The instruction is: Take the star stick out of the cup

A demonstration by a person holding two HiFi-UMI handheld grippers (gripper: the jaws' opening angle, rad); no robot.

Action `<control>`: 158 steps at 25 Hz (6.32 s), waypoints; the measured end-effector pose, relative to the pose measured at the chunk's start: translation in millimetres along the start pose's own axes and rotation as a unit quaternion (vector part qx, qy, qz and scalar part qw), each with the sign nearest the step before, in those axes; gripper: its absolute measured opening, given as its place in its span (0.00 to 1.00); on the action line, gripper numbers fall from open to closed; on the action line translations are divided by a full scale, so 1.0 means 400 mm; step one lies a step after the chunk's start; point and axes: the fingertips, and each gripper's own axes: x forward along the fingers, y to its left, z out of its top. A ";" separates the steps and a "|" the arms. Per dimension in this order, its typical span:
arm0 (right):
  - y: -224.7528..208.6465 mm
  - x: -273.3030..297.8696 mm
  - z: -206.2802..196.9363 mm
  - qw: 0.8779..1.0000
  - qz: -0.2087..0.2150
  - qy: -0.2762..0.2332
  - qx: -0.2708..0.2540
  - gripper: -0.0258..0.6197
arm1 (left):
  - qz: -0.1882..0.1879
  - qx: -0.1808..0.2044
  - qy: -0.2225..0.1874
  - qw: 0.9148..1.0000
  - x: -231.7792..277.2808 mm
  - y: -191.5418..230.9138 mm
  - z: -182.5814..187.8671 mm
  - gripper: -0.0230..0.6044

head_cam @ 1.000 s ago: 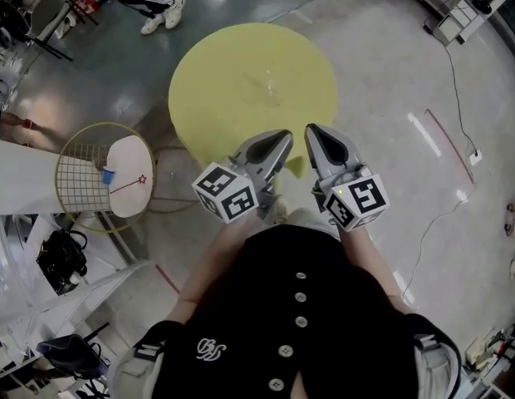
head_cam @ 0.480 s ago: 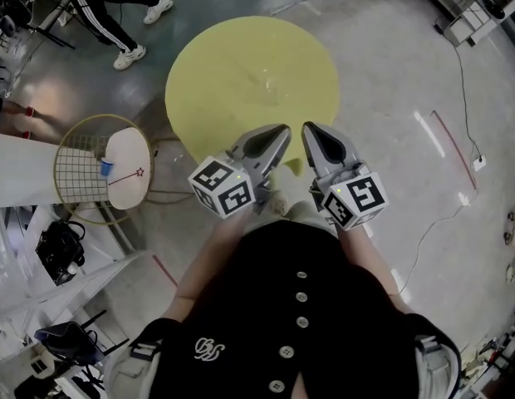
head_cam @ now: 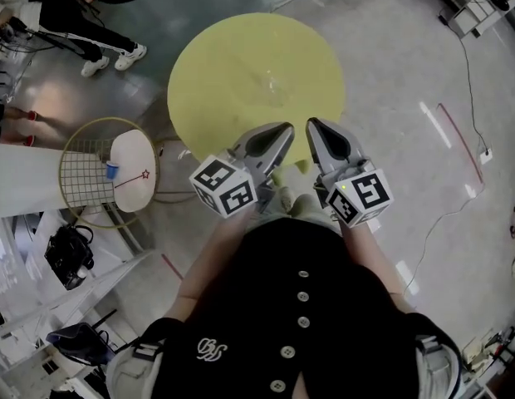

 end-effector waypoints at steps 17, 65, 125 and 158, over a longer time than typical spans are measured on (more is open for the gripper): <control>-0.102 0.160 0.009 0.997 -0.071 0.016 -0.001 0.04 | -0.041 -0.009 0.034 0.999 0.080 0.181 0.098 0.07; -0.208 0.288 -0.152 0.982 -0.154 0.085 0.075 0.04 | -0.024 0.024 0.156 0.987 0.235 0.492 0.014 0.15; -0.172 0.194 -0.007 0.996 -0.085 0.033 0.022 0.04 | 0.021 0.088 0.014 0.996 0.141 0.325 0.168 0.07; 0.021 0.107 0.114 0.999 0.037 -0.003 -0.038 0.04 | 0.067 0.157 -0.142 0.975 -0.127 0.092 0.290 0.06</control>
